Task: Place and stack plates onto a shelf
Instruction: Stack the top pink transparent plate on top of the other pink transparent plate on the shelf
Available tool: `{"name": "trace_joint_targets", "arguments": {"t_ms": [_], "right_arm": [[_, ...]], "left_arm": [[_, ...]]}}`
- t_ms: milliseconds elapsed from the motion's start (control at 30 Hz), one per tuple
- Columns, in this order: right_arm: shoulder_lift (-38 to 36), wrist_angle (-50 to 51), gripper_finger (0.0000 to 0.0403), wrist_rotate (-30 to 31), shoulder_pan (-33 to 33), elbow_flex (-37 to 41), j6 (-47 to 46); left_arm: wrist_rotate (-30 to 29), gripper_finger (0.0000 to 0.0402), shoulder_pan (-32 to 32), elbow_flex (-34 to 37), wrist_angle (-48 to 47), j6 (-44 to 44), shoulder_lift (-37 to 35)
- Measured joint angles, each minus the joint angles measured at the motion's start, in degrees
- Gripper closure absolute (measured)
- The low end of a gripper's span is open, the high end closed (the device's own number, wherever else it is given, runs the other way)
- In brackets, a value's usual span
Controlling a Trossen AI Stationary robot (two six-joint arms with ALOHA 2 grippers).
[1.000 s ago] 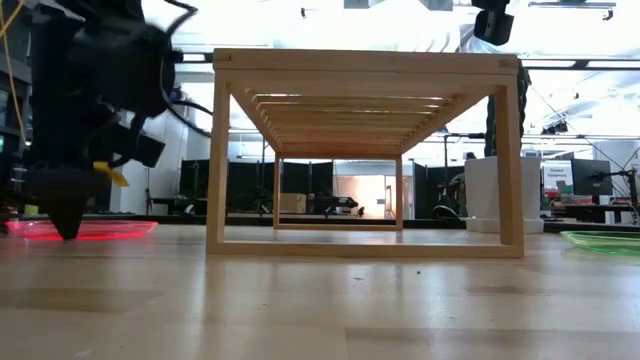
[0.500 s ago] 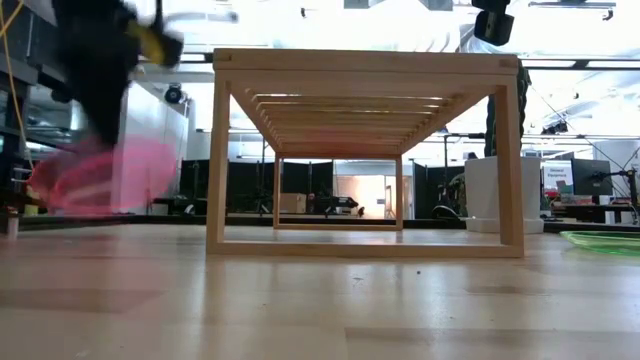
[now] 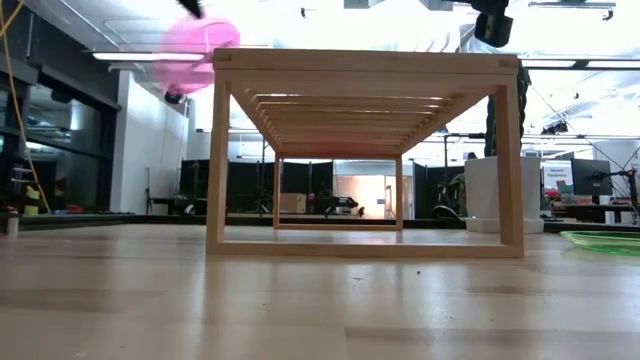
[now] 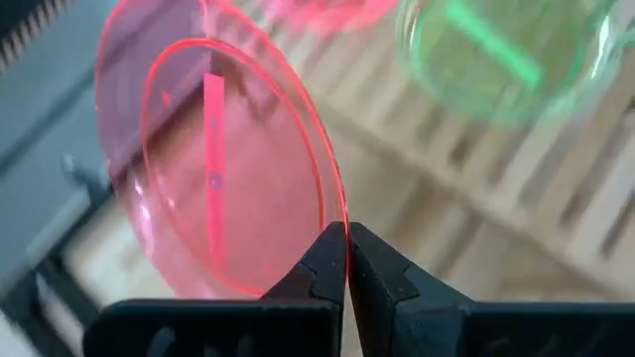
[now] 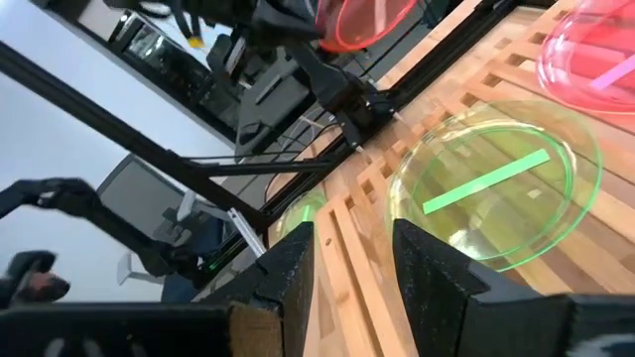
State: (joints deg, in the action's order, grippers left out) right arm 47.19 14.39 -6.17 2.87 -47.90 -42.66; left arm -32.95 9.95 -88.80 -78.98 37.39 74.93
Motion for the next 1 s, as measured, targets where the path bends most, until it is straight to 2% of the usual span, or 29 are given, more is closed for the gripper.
{"name": "trace_joint_targets", "arguments": {"t_ms": [133, 267, 433, 567, 733, 1000], "right_arm": [[0.0, -0.3, 0.0281, 0.2, 0.0, 0.0, -0.5], [0.0, -2.3, 0.0281, 1.4, 0.0, 0.0, -1.0], [0.0, -5.8, 0.0281, 3.7, 0.0, 0.0, -0.9], [0.0, -7.2, 0.0281, 4.2, 0.0, 0.0, -0.8], [0.0, -7.3, 0.0281, 4.2, 0.0, 0.0, -0.8], [0.0, -7.0, 0.0281, 4.2, 0.0, 0.0, -1.0]], "left_arm": [[0.0, 0.0401, -6.4, -5.7, 8.4, -20.1, 6.0], [0.9, 0.0401, -11.1, -8.3, 20.4, -40.3, 12.6], [2.6, 0.0401, -15.4, -9.3, 32.7, -55.3, 20.5], [3.1, 0.0401, -17.0, -9.3, 37.5, -61.4, 25.5], [7.3, 0.0401, -17.4, -9.3, 38.1, -64.6, 29.6], [4.6, 0.0401, -17.4, -9.3, 36.8, -66.1, 33.2]]}}
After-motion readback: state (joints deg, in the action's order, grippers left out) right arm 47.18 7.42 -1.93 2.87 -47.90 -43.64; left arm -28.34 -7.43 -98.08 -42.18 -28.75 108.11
